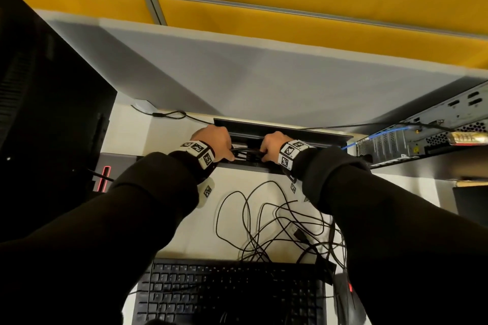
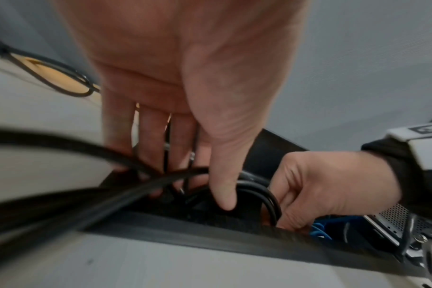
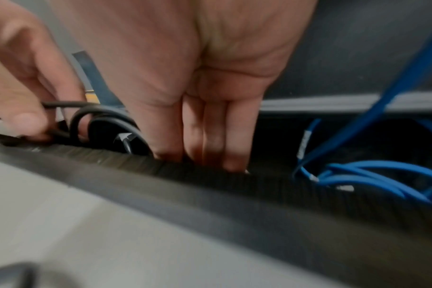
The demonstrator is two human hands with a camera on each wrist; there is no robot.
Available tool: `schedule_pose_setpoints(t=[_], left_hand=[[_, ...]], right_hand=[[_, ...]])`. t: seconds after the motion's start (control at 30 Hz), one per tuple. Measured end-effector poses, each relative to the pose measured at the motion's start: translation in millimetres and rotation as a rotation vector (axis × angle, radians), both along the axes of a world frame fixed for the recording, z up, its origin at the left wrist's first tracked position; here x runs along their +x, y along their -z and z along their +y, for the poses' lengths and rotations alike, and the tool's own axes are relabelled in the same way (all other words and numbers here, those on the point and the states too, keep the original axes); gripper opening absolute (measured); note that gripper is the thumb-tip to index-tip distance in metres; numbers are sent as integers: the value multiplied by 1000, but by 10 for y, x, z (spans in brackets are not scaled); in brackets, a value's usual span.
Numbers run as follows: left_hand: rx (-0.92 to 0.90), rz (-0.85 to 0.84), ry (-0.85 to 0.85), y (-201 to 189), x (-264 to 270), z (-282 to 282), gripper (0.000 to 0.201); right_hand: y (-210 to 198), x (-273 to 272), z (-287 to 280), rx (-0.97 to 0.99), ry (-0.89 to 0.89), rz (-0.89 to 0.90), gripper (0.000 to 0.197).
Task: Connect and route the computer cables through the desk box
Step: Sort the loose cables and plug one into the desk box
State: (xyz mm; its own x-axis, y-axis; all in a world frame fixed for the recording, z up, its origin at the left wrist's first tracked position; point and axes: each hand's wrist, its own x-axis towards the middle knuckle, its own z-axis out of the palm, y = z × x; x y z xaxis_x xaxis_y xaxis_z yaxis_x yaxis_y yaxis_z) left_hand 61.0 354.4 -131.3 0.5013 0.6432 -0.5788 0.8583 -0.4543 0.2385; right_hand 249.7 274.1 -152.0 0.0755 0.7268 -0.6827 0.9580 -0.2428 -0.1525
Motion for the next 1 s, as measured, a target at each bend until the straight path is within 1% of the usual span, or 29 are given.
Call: schedule_pose_setpoints(t=[0.07,0.17,0.2,0.23,0.3,0.37,0.4,0.5,0.63,0.73,0.8,0.9,1.0], left_hand=[[6,-71,20,-38,17,5,23],[-18,-168,36,-22,105,-31,16],[-35,-175,38,3,134,-51,15],[-43,-160,46,35,165,-71,14],[-52,-112,36,111,212,-74,12],[-49,-51,29,178,242,-54,9],[-33,-14,44,211,256,-54,9],[32,64,99,324,338,-118,15],[-42,58,52,480,379,-119,16],[-118,76,46,490,405,-78,16],[-144,74,37,513,382,-48,18],[-166,54,36,549,261,-14,17],[-158,82,35,664,229,-40,20]], right_hand=[[12,-25,42,-53,-39,-41,21],[59,-83,56,-111,-48,-108,26],[82,-82,58,-131,-58,-122,26],[113,-66,59,-151,-75,-128,24],[153,-8,88,-187,-112,-108,11],[164,62,120,-242,-147,-77,6],[136,75,118,-264,-132,-48,5],[125,87,54,-268,-32,12,21],[253,74,-71,-219,82,93,27],[358,113,-96,-213,86,70,29],[331,119,-86,-227,86,57,32],[366,159,-48,-251,61,65,30],[313,161,-69,-237,59,76,27]])
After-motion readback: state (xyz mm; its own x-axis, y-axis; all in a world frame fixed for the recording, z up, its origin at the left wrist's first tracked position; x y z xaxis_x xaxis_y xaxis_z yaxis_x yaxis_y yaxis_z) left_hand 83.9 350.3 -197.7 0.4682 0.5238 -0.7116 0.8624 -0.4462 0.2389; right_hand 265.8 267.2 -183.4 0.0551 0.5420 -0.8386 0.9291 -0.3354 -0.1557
